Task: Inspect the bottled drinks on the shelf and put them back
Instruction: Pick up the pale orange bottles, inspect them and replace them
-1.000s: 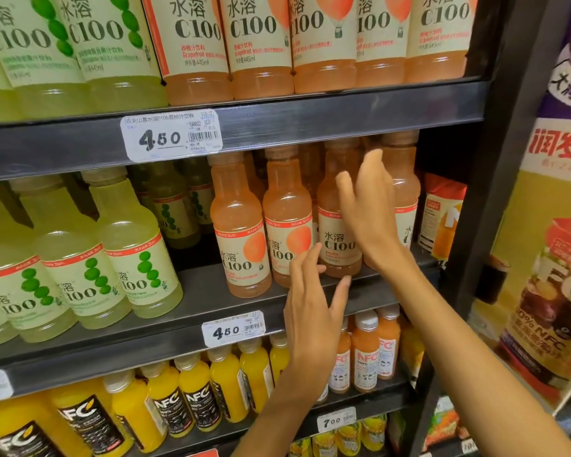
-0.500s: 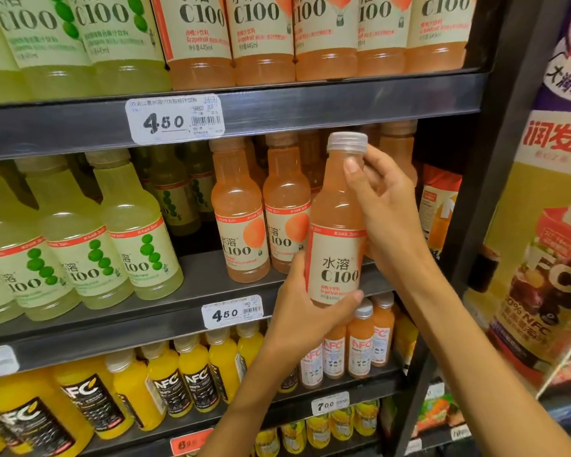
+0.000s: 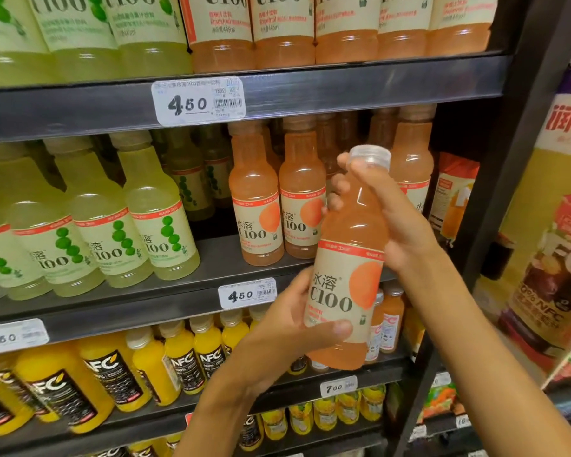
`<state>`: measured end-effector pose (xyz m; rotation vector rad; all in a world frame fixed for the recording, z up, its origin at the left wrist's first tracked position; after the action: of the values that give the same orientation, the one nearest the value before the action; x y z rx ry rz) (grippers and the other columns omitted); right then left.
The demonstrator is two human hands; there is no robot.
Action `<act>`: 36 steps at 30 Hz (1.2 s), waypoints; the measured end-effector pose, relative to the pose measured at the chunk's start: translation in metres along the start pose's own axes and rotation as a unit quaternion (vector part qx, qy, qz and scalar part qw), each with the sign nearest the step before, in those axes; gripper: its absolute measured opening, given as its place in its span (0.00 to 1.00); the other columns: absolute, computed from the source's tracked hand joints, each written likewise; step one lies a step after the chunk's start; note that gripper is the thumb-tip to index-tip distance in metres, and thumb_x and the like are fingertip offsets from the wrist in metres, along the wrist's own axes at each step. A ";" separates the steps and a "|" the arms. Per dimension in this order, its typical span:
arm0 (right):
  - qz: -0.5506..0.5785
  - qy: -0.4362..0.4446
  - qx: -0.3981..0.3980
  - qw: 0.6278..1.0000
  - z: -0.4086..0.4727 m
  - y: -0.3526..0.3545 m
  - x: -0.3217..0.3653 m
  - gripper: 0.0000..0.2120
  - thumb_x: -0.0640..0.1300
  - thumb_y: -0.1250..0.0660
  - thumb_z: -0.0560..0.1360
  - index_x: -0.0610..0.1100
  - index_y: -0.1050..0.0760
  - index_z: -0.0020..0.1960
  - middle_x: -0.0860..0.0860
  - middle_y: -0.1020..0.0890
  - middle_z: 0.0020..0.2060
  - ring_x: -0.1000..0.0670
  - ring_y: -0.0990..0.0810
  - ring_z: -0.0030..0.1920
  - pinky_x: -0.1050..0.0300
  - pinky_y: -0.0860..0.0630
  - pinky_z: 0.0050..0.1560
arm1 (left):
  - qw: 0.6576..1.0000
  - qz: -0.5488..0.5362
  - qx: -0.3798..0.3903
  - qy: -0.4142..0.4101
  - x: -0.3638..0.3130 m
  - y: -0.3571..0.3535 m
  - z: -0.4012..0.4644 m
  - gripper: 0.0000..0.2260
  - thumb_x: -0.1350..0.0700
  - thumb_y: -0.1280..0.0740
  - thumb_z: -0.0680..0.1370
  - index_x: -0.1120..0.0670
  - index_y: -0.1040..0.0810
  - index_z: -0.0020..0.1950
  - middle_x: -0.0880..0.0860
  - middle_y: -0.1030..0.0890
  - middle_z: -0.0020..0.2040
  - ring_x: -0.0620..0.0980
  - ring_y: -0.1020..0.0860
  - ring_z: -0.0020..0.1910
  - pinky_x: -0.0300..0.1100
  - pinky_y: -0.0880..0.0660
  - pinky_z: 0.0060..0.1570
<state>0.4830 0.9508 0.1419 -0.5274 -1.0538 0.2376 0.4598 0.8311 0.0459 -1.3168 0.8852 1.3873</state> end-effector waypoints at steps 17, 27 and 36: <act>-0.096 0.002 -0.034 0.995 0.004 -0.019 -0.005 0.12 0.53 0.38 0.79 0.44 0.28 0.53 0.49 0.19 0.37 0.51 0.19 0.38 0.55 0.21 0.42 | 0.986 -0.161 0.017 0.028 0.012 0.010 -0.002 0.31 0.34 0.40 0.75 0.56 0.25 0.67 0.63 0.20 0.56 0.58 0.20 0.53 0.51 0.23 0.55; -0.082 -0.028 -0.012 0.996 0.005 -0.024 -0.008 0.19 0.56 0.40 0.78 0.44 0.31 0.63 0.46 0.15 0.48 0.47 0.16 0.51 0.55 0.20 0.46 | 0.956 -0.288 0.040 0.037 0.015 -0.013 -0.009 0.28 0.41 0.49 0.80 0.63 0.23 0.59 0.61 0.18 0.44 0.55 0.19 0.39 0.46 0.21 0.39; -0.158 -0.002 -0.104 0.982 0.001 -0.007 -0.006 0.11 0.53 0.30 0.74 0.48 0.24 0.51 0.49 0.18 0.38 0.49 0.18 0.39 0.51 0.21 0.42 | 0.989 -0.022 -0.146 0.013 0.018 0.024 -0.001 0.20 0.33 0.44 0.73 0.39 0.16 0.49 0.47 0.15 0.51 0.45 0.18 0.53 0.37 0.22 0.47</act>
<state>0.4785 0.9429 0.1417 -0.5371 -1.1556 -0.1545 0.4387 0.8276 0.0257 -1.5675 0.6818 1.5102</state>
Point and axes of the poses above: each hand's wrist, its own z-axis towards the middle knuckle, its own y-axis out of the back of the hand, x = y × z, the point moved 6 cm from there along z, towards the middle knuckle
